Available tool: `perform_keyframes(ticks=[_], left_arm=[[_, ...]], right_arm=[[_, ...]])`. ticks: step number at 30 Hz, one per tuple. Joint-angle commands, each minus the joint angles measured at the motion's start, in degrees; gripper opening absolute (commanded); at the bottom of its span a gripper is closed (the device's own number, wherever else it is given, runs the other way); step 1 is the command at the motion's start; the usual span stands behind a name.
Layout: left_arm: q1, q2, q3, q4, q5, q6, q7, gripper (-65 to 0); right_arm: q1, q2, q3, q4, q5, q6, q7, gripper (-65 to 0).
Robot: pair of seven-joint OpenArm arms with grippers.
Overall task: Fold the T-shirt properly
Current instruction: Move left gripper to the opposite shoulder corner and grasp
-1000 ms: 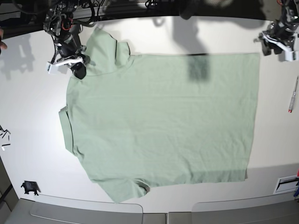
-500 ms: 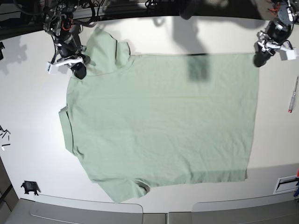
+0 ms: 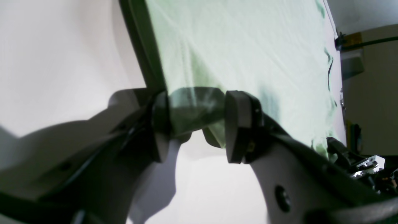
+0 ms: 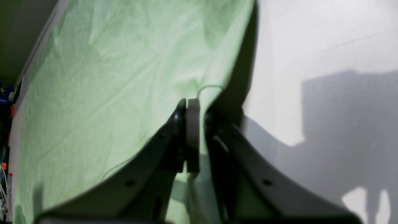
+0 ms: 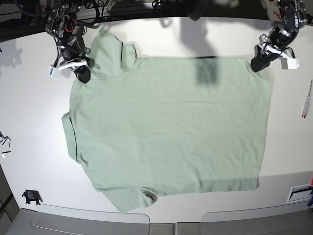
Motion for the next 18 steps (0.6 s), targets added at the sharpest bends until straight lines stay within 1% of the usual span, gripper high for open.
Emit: perform_keyframes(ticks=[1, 3, 6, 7, 9, 12, 14, 16, 18], left_arm=[[0.68, -0.37, 0.52, -0.50, 5.64, 2.95, 4.20, -38.4], [0.61, -0.52, 0.52, -0.46, 5.64, 2.93, 5.11, -38.4], [-0.55, -1.20, 0.55, -0.46, 5.62, 2.45, 11.32, -38.3], [-1.07, -1.55, 0.55, -0.46, 5.55, 1.33, 13.07, -38.3], [-1.75, -2.47, 0.52, -0.46, 5.46, 1.16, 14.93, -38.3], [-1.84, -4.17, 0.52, -0.46, 6.62, 1.18, 14.73, -38.3], [-1.84, -5.03, 0.48, -0.35, 11.89, 1.31, 13.42, -38.3], [-1.79, -5.46, 0.48, -0.35, 15.58, 3.72, 11.37, -38.3], [-1.81, -5.79, 0.46, -0.35, 14.34, 4.66, 11.41, -38.3]], right_arm=[[0.00, 0.44, 0.13, 0.48, 0.48, 0.02, -0.17, -65.0], [-0.02, 0.44, 0.13, 0.48, 0.48, 0.02, -0.15, -65.0], [0.00, 0.44, 0.13, 0.48, 0.48, 0.02, -0.13, -65.0], [0.00, 0.44, 0.13, 0.48, 0.48, 0.02, -0.15, -65.0], [0.00, 0.44, 0.13, 0.48, 0.48, 0.02, -0.15, -65.0], [-0.02, 0.44, 0.13, 0.48, 0.48, 0.02, -0.17, -65.0], [-0.02, 0.44, 0.13, 0.48, 0.48, 0.02, -0.17, -65.0], [-0.02, 0.44, 0.13, 0.48, 0.46, 0.02, -0.17, -65.0], [-0.02, 0.44, 0.13, 0.48, 0.48, 0.02, -0.17, -65.0]])
